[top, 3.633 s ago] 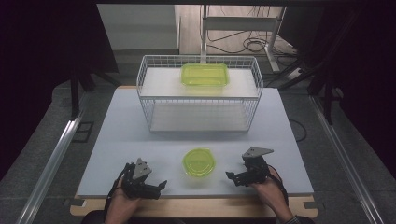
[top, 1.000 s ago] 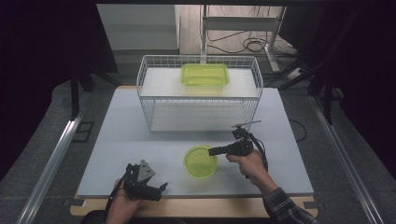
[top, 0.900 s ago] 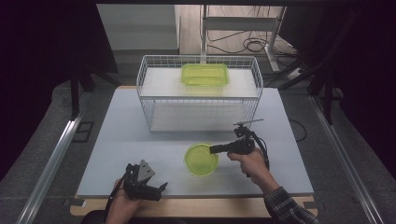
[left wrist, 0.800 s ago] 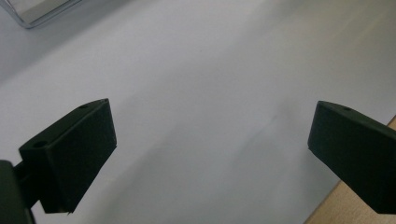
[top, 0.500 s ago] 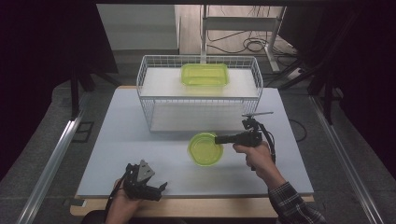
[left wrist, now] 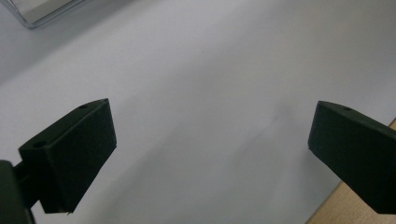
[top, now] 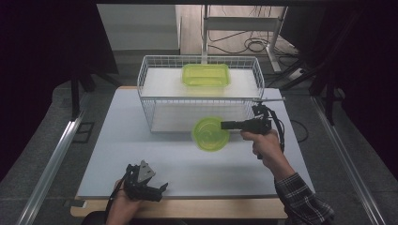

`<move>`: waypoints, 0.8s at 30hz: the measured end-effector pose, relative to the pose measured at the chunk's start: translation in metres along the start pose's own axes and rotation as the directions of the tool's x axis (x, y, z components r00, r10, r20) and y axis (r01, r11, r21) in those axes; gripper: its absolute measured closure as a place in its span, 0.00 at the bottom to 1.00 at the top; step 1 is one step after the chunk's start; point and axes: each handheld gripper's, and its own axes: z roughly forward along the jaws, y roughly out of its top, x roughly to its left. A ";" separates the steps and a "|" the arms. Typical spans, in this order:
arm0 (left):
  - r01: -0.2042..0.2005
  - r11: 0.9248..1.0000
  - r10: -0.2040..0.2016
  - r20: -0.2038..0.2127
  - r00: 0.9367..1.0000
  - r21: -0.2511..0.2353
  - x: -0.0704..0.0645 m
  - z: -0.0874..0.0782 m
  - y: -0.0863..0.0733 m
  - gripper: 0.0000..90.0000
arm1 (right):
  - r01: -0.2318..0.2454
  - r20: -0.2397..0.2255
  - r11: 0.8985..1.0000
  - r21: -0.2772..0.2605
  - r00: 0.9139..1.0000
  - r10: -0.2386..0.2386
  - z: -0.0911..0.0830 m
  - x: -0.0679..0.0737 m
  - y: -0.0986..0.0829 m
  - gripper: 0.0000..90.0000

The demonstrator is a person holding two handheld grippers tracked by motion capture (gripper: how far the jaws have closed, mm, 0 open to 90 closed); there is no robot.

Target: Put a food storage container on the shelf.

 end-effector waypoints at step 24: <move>-0.001 1.000 0.001 0.007 1.000 0.011 0.000 0.001 0.000 0.01 | 0.013 -0.002 0.988 -0.153 1.000 -0.014 -0.032 0.034 0.066 0.90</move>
